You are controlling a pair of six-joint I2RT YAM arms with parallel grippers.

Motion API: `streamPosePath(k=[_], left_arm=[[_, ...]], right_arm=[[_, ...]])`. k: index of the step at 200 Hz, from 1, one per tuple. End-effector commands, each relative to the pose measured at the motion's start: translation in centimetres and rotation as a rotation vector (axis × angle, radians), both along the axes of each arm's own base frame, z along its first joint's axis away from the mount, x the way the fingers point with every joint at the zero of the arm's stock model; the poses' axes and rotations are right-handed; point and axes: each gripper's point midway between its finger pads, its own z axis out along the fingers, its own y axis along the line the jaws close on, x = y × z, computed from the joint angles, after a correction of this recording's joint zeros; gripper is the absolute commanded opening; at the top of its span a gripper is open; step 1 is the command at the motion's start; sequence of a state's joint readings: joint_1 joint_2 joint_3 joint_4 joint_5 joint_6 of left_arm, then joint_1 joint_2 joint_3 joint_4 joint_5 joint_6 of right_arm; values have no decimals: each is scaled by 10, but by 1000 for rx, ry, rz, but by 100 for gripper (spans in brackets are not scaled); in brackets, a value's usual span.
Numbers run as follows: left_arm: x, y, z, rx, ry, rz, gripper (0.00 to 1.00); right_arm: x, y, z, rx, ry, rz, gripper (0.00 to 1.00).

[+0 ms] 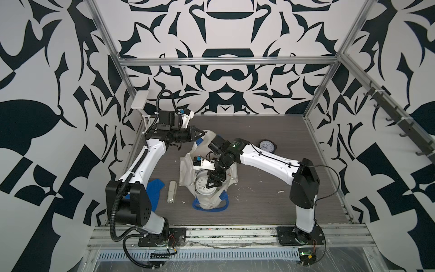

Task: Take the alarm clock out of the canvas bag
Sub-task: Pick up the alarm from the canvas bag.

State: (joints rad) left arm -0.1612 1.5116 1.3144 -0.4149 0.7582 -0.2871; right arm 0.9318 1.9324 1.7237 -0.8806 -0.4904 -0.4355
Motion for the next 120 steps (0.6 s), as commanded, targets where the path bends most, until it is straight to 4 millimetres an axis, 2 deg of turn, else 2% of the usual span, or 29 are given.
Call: streamPosePath(k=[1, 26, 40, 84, 120], left_arm=[[-6, -3, 28, -44, -108, -44, 0], [-6, -4, 28, -45, -106, -48, 0], [-7, -4, 29, -50, -109, -53, 0], [-7, -5, 29, -57, -109, -59, 0], [-7, -5, 30, -57, -112, -60, 0]], right_arm=[[11, 2, 5, 2, -63, -27, 78], [24, 2, 9, 7, -115, -67, 80], [30, 1, 3, -23, -127, -86, 82], [38, -1, -14, -106, -101, -128, 86], [36, -4, -24, -159, -67, -135, 87]])
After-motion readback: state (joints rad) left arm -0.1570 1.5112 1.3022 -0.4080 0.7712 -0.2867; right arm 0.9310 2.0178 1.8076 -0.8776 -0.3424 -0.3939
